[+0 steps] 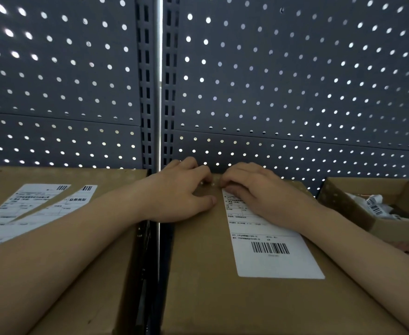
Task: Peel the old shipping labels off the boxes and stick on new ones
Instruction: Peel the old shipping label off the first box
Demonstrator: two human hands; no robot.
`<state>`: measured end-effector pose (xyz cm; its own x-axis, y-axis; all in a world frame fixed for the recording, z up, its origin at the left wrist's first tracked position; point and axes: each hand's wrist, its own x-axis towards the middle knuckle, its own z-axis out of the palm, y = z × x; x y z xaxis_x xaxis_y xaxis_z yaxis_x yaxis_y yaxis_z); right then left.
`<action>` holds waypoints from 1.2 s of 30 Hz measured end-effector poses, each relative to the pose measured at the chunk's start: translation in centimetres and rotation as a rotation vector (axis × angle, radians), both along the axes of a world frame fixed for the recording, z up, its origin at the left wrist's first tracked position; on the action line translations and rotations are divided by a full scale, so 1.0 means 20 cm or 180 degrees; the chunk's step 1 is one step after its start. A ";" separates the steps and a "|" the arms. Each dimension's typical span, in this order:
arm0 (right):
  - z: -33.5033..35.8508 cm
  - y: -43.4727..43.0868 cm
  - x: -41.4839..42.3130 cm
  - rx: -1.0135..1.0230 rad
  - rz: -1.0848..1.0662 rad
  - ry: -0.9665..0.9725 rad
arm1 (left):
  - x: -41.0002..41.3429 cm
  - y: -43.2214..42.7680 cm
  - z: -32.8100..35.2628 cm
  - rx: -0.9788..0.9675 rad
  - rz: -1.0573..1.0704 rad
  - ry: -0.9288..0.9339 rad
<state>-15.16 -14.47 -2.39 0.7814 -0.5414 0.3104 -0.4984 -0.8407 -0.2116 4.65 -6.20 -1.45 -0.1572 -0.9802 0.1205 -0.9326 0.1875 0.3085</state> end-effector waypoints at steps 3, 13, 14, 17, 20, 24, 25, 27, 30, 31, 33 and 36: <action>0.00 0.00 0.00 0.0032 0.0016 -0.0007 | 0.00 0.00 0.00 -0.0021 0.0007 0.0000; 0.00 0.00 -0.01 0.0035 0.0015 0.0013 | -0.01 0.01 0.01 0.0024 0.0034 0.0005; 0.00 0.01 -0.01 0.0043 0.0001 0.0021 | -0.01 0.01 0.00 0.0025 0.0036 0.0001; 0.01 0.01 -0.01 0.0058 -0.0011 0.0020 | -0.01 0.01 0.01 0.0034 0.0035 -0.0003; 0.00 0.00 -0.01 0.0053 -0.0010 0.0030 | -0.02 0.01 0.01 0.0041 0.0044 0.0001; 0.01 0.00 -0.01 0.0040 -0.0012 0.0033 | -0.02 0.01 0.01 0.0072 0.0052 0.0025; 0.01 0.00 -0.01 0.0017 -0.0006 0.0045 | -0.02 0.01 0.01 0.0074 0.0054 0.0029; 0.01 0.00 0.00 -0.0014 0.0000 0.0065 | -0.02 0.01 0.01 0.0071 0.0056 0.0032; 0.01 0.00 -0.01 -0.0001 -0.0017 0.0062 | -0.01 0.01 0.01 0.0060 0.0053 0.0023; 0.01 0.00 -0.01 0.0008 -0.0041 0.0069 | -0.01 0.01 0.01 0.0063 0.0049 0.0025; 0.01 0.00 0.00 -0.0044 -0.0063 0.0129 | -0.01 0.01 0.01 0.0073 0.0037 0.0022; 0.01 0.01 0.01 -0.0206 -0.0032 0.0247 | -0.01 0.00 0.01 0.0084 0.0043 0.0040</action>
